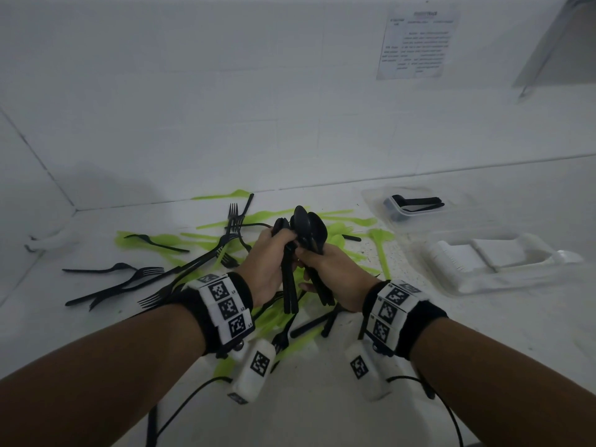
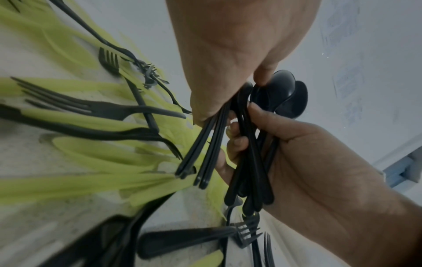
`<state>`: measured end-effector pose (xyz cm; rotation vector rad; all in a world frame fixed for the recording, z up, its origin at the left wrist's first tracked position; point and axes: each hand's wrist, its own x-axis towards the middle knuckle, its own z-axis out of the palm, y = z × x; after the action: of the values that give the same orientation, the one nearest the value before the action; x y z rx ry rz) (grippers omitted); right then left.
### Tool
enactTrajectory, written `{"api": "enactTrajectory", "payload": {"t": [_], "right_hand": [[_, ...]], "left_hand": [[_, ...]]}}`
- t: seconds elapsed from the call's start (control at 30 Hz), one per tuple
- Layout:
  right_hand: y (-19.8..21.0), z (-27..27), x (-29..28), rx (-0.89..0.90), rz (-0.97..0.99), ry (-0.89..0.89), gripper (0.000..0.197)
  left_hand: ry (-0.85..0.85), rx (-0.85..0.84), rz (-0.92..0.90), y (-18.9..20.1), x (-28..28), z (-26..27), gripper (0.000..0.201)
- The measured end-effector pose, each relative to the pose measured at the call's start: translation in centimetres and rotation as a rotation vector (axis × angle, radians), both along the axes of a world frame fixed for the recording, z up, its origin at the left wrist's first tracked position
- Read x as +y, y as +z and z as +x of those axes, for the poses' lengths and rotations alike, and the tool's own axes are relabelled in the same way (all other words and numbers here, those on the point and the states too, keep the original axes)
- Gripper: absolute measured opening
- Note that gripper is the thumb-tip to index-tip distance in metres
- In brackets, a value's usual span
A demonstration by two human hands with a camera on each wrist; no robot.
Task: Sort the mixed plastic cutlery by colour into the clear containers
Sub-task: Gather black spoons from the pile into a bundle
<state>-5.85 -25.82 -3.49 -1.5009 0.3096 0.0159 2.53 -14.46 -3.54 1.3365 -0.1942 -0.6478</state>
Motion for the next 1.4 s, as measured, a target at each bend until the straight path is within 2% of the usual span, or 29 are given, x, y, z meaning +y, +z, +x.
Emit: {"api": "enactTrajectory", "payload": {"t": [0.13,0.2,0.27,0.37,0.43,0.5,0.57,0.63,0.73,0.8,0.87,0.93,1.1,1.2,1.33,1.4], "right_hand": [[0.1,-0.1,0.0,-0.016,0.058,0.009,0.019],[0.2,0.0,-0.1,-0.029,0.088,-0.029,0.026],[0.3,0.2,-0.5,-0.025,0.069,-0.118,0.029],[0.5,0.4,-1.0,-0.008,0.085,-0.202,0.019],[0.6,0.4,-1.0,0.012,0.173,-0.186,0.008],[0.6,0.1,-0.7,0.026,0.223,-0.192,0.012],[0.6,0.0,-0.5,0.015,0.235,-0.182,0.014],[0.5,0.1,-0.1,-0.002,0.210,-0.137,0.004],[0.4,0.1,0.3,-0.030,0.118,-0.117,0.019],[0.3,0.0,0.6,-0.047,0.061,-0.097,0.020],[0.3,0.0,0.8,-0.046,0.020,-0.060,0.018],[0.3,0.1,1.0,-0.030,-0.014,-0.050,0.019],[0.5,0.0,0.8,-0.010,0.004,0.021,0.027],[0.3,0.0,0.5,-0.024,-0.006,-0.050,0.031],[0.0,0.4,-0.2,-0.009,-0.009,-0.233,0.019],[0.0,0.4,-0.2,0.040,0.001,-0.205,0.030]], "left_hand": [[-0.021,-0.073,0.043,0.1,0.1,0.0,0.027],[0.034,-0.072,0.053,0.3,0.2,0.1,0.018],[0.123,-0.044,0.044,0.4,0.2,0.3,0.020],[0.229,-0.003,0.024,0.3,0.1,0.7,0.021],[0.217,-0.016,0.036,0.2,0.0,0.8,0.018],[0.158,-0.009,0.031,0.0,-0.1,0.7,0.008],[0.087,0.018,0.010,-0.1,-0.2,0.4,0.020],[0.040,0.010,0.004,-0.1,-0.4,0.2,0.036],[0.060,-0.017,0.008,-0.2,-0.6,0.0,0.048],[0.096,-0.049,0.023,-0.3,-0.5,0.0,0.057],[0.067,-0.046,0.034,-0.3,-0.5,0.0,0.071],[0.029,-0.020,0.043,-0.3,-0.6,-0.1,0.076],[0.068,-0.047,0.037,-0.5,-0.1,0.1,0.050],[0.145,-0.095,0.077,-0.5,0.3,0.4,0.026],[0.237,-0.096,0.102,0.0,0.2,0.5,0.022],[0.242,-0.111,0.094,0.1,0.2,0.6,0.021]]}}
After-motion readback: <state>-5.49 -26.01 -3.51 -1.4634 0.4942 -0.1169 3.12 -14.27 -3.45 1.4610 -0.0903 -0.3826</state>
